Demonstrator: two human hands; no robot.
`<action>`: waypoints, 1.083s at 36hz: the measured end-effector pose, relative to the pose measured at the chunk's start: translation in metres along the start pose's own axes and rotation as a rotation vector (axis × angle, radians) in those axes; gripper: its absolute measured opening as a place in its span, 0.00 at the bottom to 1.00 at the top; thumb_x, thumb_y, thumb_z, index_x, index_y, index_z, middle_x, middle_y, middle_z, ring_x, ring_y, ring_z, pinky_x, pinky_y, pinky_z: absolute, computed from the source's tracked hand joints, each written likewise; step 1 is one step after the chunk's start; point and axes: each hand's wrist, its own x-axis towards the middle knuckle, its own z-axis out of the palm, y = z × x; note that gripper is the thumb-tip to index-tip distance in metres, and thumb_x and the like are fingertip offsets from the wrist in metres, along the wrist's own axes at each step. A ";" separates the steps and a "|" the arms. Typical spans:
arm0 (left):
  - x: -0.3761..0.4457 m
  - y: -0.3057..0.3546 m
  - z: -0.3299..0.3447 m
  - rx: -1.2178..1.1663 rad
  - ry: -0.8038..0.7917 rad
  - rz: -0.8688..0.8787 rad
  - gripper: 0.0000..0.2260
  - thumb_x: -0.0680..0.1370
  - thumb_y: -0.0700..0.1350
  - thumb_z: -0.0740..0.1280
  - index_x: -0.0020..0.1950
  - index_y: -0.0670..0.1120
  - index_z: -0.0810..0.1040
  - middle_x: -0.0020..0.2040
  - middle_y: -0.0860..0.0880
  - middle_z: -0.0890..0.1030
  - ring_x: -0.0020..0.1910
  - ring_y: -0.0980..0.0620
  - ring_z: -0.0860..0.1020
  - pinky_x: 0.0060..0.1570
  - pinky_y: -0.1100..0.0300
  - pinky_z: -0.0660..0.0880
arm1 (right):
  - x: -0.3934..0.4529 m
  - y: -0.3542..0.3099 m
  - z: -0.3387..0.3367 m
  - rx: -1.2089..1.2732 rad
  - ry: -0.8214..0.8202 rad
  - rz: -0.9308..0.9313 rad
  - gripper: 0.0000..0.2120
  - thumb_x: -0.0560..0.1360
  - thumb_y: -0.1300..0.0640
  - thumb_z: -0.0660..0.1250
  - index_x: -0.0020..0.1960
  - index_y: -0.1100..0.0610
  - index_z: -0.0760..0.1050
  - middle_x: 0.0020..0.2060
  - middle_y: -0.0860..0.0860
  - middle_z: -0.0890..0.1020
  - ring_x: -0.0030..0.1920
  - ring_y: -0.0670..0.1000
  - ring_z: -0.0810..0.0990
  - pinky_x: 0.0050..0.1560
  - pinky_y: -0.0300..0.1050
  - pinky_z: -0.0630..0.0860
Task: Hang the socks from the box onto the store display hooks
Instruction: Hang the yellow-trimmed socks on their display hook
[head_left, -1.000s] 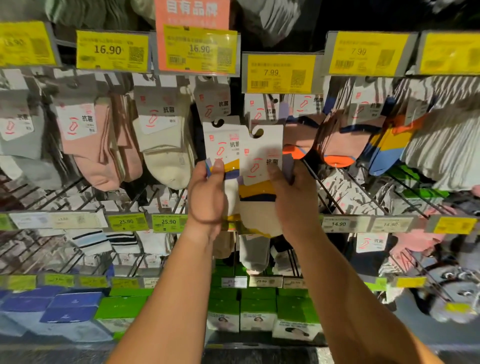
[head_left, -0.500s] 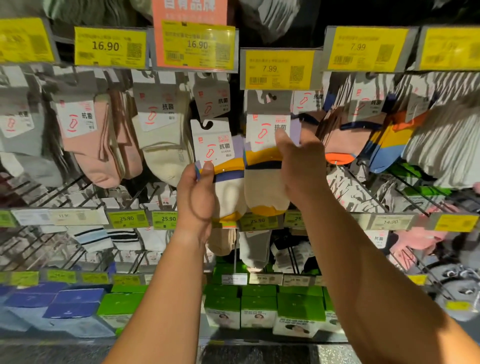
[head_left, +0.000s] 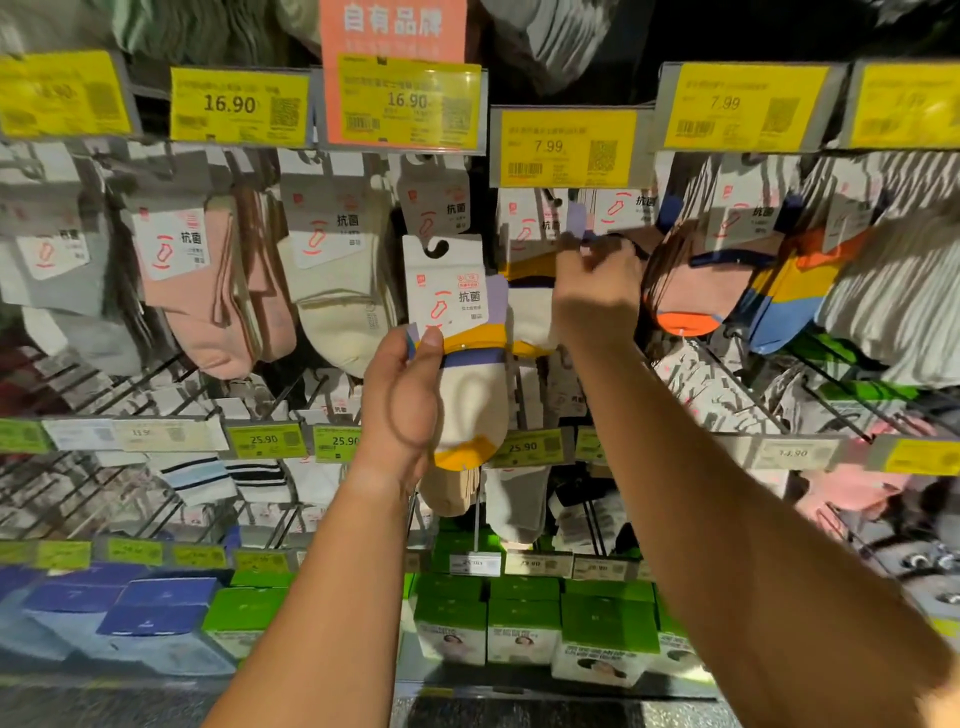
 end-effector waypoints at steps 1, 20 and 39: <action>0.000 0.001 0.004 0.005 -0.022 -0.002 0.06 0.82 0.44 0.64 0.55 0.46 0.80 0.59 0.45 0.84 0.62 0.47 0.81 0.67 0.48 0.73 | -0.016 0.006 -0.001 -0.036 0.034 -0.114 0.08 0.76 0.65 0.61 0.50 0.66 0.78 0.36 0.63 0.79 0.36 0.61 0.79 0.32 0.49 0.77; -0.013 0.021 0.056 0.123 -0.275 0.212 0.08 0.80 0.50 0.62 0.56 0.50 0.78 0.57 0.48 0.83 0.57 0.47 0.80 0.59 0.42 0.75 | -0.078 0.005 -0.049 0.466 -0.101 -0.012 0.13 0.83 0.49 0.59 0.63 0.52 0.74 0.45 0.32 0.76 0.45 0.27 0.74 0.43 0.23 0.68; 0.012 0.006 0.058 0.227 -0.179 0.152 0.13 0.80 0.53 0.63 0.55 0.45 0.79 0.53 0.44 0.84 0.52 0.51 0.79 0.57 0.49 0.75 | -0.051 0.008 -0.030 0.397 -0.186 0.049 0.11 0.83 0.48 0.58 0.55 0.53 0.75 0.48 0.48 0.79 0.53 0.54 0.79 0.48 0.44 0.72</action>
